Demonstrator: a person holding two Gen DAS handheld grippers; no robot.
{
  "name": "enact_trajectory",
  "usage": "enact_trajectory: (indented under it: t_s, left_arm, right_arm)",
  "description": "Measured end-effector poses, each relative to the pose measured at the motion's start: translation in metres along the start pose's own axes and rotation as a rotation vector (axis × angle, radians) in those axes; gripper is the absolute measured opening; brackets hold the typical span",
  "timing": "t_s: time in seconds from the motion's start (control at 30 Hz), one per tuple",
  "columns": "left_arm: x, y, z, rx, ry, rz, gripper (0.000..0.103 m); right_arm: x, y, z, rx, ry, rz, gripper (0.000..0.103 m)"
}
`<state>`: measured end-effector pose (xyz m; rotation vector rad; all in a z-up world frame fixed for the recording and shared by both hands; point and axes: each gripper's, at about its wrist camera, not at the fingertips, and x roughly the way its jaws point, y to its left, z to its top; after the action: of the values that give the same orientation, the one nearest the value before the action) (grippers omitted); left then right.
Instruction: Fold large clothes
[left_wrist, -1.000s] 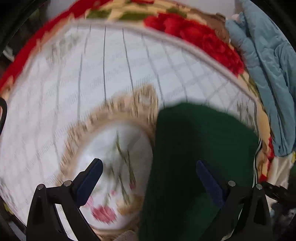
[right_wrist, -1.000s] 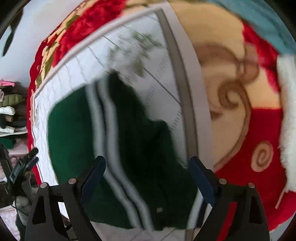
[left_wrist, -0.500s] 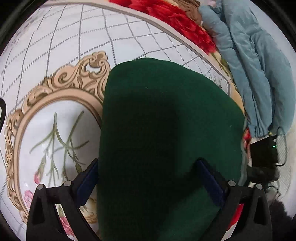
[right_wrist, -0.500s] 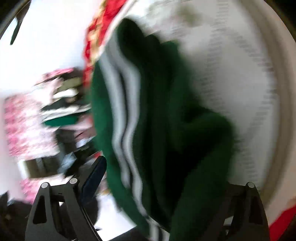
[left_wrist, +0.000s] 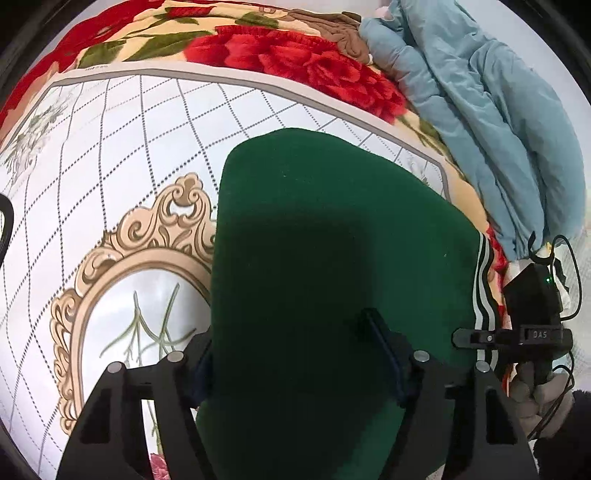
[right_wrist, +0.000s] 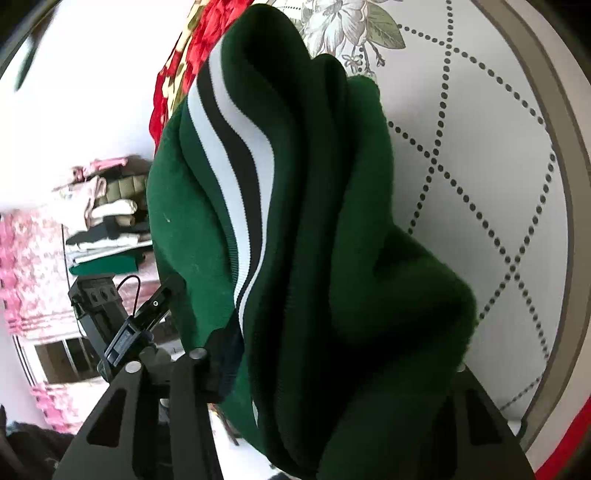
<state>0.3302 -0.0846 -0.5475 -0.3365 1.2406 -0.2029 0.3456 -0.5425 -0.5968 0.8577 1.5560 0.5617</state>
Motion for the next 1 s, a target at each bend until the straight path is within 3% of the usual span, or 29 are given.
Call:
enact_trajectory:
  t_s: [0.27,0.53,0.73,1.0]
  left_arm:
    - [-0.028,-0.002,0.025,0.011,-0.041,-0.009,0.067]
    - [-0.056,0.000,0.087,0.008,-0.119,-0.016,0.067]
    - [-0.060,0.013,0.159,0.005,-0.166,-0.006,0.067]
    - [-0.014,0.044,0.272,-0.002,-0.177,0.037,0.067]
  right_arm:
    - [-0.022,0.034,0.009,-0.015,-0.022,0.045,0.046]
    - [-0.038,0.092,0.060,-0.057,-0.048,0.068,0.045]
    - [-0.038,0.155,0.138,-0.091,-0.070,0.063,0.045]
    - [0.000,0.210,0.286,-0.105,-0.056,0.060,0.045]
